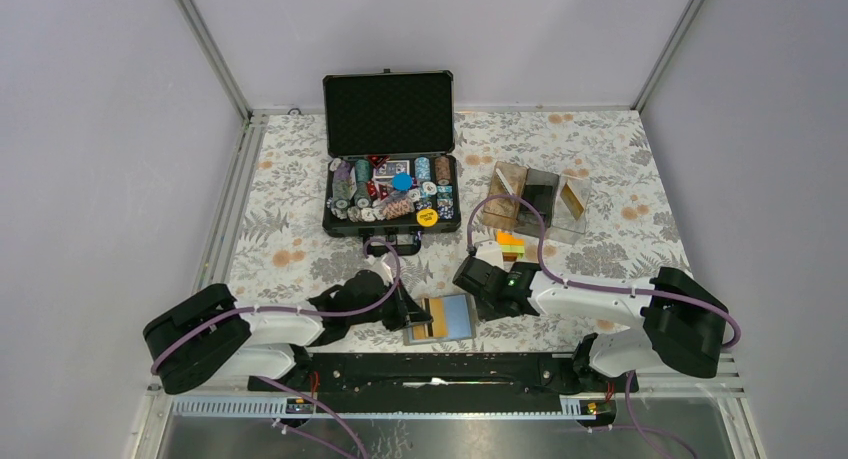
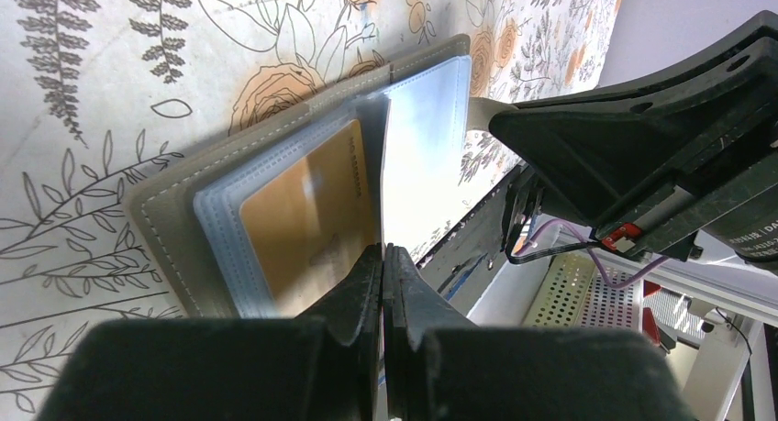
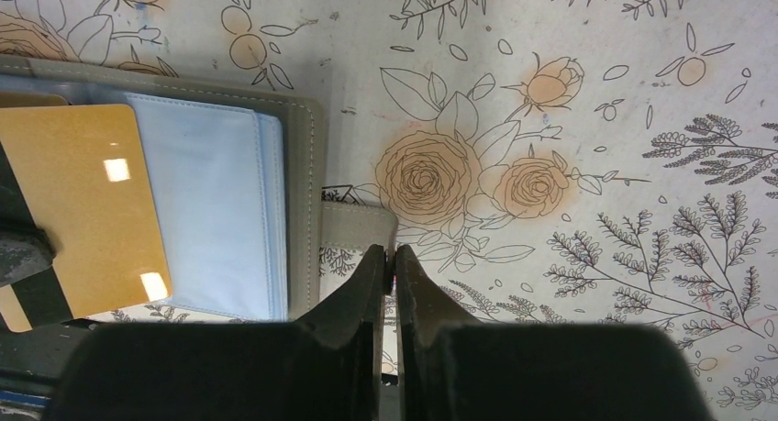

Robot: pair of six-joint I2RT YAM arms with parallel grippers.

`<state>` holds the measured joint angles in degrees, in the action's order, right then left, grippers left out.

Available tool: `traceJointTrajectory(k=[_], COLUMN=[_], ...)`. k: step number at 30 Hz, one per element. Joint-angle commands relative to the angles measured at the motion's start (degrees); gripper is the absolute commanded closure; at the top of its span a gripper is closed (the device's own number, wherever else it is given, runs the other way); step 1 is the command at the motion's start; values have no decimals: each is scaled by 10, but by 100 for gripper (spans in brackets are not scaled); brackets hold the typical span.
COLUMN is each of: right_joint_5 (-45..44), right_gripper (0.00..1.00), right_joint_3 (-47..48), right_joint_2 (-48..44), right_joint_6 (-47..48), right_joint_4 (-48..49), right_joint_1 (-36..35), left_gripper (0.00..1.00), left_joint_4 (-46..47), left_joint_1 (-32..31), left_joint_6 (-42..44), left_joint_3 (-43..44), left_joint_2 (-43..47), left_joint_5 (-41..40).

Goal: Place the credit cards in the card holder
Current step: Insert the credit card into the card holder.

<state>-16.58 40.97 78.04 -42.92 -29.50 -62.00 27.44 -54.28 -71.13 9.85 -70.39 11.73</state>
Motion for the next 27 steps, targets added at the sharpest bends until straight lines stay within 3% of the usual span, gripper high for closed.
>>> traceJointTrajectory(k=[1, 20, 27], right_joint_5=[-13, -11, -19], right_gripper=[100, 100, 100], right_joint_3=[16, 31, 33], right_joint_2=[6, 25, 26], right_joint_6=[-5, 0, 0], right_joint_4=[-7, -8, -17], right_joint_1=[-6, -11, -10], left_gripper=[100, 100, 100], left_joint_4=[28, 109, 55], left_joint_1=[-2, -8, -7], left_joint_6=[4, -27, -21], left_joint_3=[5, -1, -13], left_joint_2=[-18, -70, -28], left_joint_5=[-6, 7, -13])
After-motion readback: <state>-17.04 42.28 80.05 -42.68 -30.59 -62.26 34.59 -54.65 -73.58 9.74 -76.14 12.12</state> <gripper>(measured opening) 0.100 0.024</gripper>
